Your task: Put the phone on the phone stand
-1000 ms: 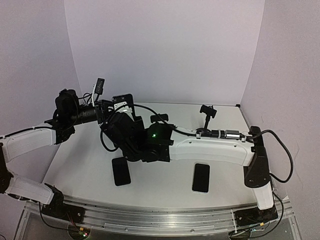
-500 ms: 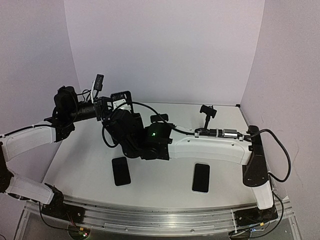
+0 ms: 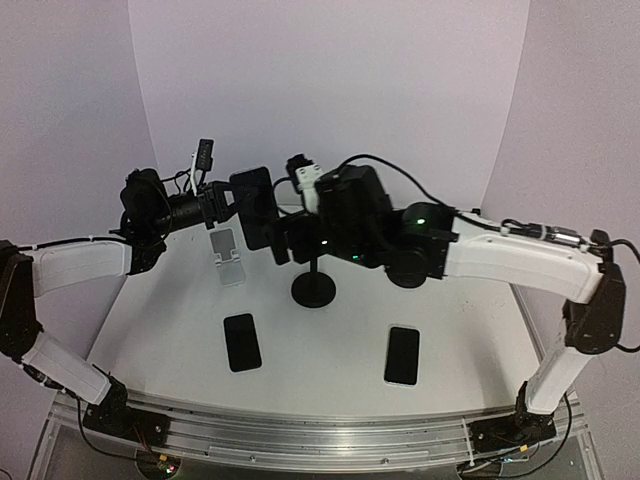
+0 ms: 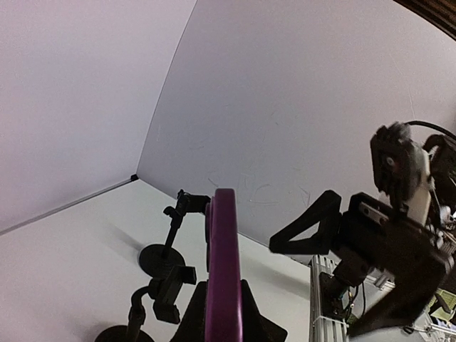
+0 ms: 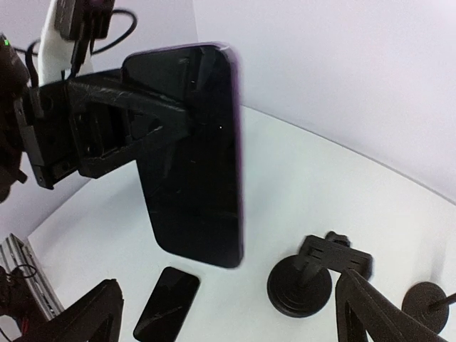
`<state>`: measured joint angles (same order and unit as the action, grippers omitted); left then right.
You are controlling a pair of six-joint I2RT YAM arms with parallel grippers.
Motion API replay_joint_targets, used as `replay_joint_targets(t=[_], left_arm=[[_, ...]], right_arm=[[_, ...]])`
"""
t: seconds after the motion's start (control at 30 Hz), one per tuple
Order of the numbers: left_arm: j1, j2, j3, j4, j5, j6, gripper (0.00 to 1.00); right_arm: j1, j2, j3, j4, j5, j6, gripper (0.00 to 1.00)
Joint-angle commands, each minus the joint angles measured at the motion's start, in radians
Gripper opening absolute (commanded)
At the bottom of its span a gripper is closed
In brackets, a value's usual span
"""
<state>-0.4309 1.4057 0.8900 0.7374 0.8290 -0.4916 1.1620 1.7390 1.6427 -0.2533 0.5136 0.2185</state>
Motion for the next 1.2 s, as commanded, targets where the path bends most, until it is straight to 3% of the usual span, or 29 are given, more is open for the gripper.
replay_joint_targets(t=[0.0, 0.13, 0.27, 0.57, 0.83, 1.17], left_arm=[[-0.007, 0.058, 0.114, 0.212, 0.007, 0.000, 0.00], [-0.042, 0.122, 0.182, 0.253, -0.020, 0.016, 0.00], [-0.073, 0.190, 0.240, 0.278, -0.076, -0.021, 0.00], [-0.110, 0.265, 0.304, 0.287, -0.133, 0.003, 0.00], [-0.132, 0.298, 0.323, 0.311, -0.161, 0.021, 0.00], [-0.136, 0.301, 0.310, 0.324, -0.157, 0.032, 0.00]], right_arm=[[-0.090, -0.213, -0.197, 0.024, -0.054, 0.165, 0.93], [-0.177, -0.257, -0.319, 0.025, -0.003, 0.248, 0.72], [-0.190, -0.195, -0.325, 0.058, 0.077, 0.196, 0.60], [-0.191, -0.111, -0.391, 0.309, 0.010, 0.049, 0.50], [-0.198, -0.037, -0.372, 0.334, 0.052, 0.009, 0.36], [-0.207, -0.002, -0.352, 0.345, 0.043, -0.006, 0.31]])
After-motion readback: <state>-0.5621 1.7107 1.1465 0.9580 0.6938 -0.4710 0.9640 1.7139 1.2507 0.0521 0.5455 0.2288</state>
